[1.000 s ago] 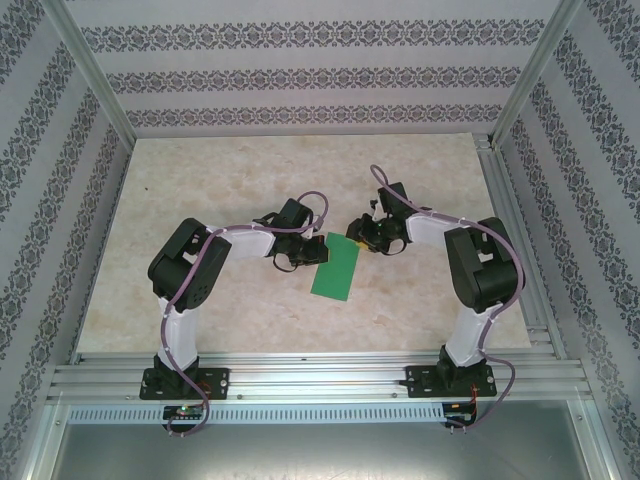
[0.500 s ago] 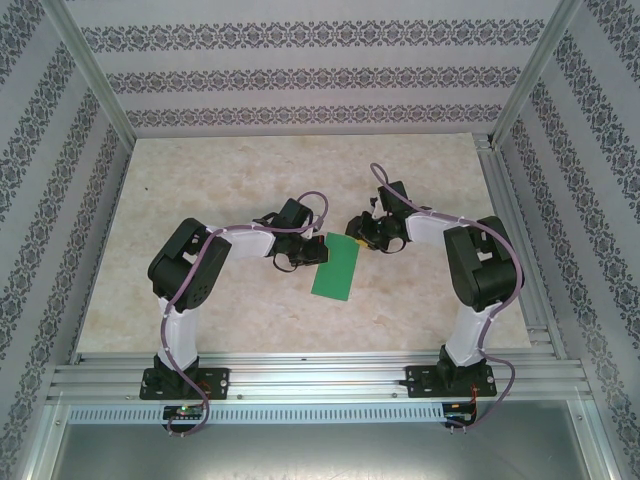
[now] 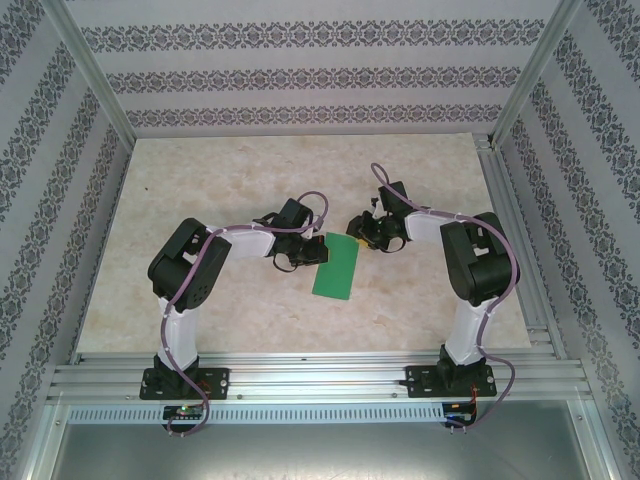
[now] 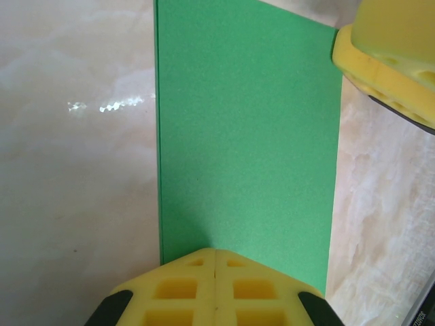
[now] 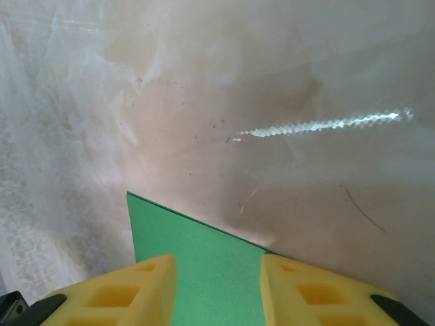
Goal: Fold a paper plane with a square sheet of paper (pick it up from the middle)
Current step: Fold the square sheet of paper in half at the center of the table.
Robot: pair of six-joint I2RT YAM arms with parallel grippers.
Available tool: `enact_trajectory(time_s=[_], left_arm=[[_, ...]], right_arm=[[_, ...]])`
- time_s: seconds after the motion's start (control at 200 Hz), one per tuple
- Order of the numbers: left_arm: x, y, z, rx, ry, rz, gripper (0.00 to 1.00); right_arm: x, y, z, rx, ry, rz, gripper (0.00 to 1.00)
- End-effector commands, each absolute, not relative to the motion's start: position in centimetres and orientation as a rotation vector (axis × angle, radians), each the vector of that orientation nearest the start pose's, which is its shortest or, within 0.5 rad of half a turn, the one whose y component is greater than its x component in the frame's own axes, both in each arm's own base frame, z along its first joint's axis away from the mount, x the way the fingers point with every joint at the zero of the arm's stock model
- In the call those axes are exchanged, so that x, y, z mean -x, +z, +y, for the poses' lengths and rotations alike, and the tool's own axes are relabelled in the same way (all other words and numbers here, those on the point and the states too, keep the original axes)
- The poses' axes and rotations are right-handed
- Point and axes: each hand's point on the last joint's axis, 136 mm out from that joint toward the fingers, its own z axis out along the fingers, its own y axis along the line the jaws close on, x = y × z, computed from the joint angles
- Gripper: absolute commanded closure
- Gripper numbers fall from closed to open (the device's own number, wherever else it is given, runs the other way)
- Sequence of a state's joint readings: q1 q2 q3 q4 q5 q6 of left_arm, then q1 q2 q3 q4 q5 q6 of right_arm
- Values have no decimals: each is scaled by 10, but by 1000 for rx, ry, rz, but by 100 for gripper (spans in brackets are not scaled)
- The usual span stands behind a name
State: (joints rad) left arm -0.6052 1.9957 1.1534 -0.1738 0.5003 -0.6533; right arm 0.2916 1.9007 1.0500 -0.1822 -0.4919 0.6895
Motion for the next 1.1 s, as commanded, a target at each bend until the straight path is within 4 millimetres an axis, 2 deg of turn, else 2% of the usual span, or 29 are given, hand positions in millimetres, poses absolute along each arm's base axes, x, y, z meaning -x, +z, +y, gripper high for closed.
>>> enact_trajectory(time_s=[0.0,0.1,0.24,0.455,0.55,0.689,0.764,0.814,0.889,1.094], left_arm=[[-301,-7,-315,-144,-952,2934,96],[-301,-8,-315,-144,-950,2935,96],[-300,-7,-315,-149,-949,2933,96],[-300,-7,-315,-149,-951,2933,96],[-300,-7,-315,-148,-950,2932,96],[-300,-6,-314,-144,-946,2928,96],[-300,-6,-314,-140,-948,2927,96],[-300,-6,-314,-137,-948,2926,96],[-301,-5,-315,-137,-952,2921,96],[-302,-5,-315,-137,-953,2919,96]], right_arm=[[-400,47,197,-352,984,2655,62],[-402,41,195,-362,972,2664,62],[-397,18,192,-396,942,2717,62],[-389,8,185,-401,829,2795,62],[-391,19,187,-393,851,2773,62],[-393,61,191,-340,883,2691,62],[-387,78,201,-301,938,2652,61],[-381,81,209,-280,972,2649,61],[-371,75,217,-272,973,2672,61],[-346,38,227,-340,968,2719,61]])
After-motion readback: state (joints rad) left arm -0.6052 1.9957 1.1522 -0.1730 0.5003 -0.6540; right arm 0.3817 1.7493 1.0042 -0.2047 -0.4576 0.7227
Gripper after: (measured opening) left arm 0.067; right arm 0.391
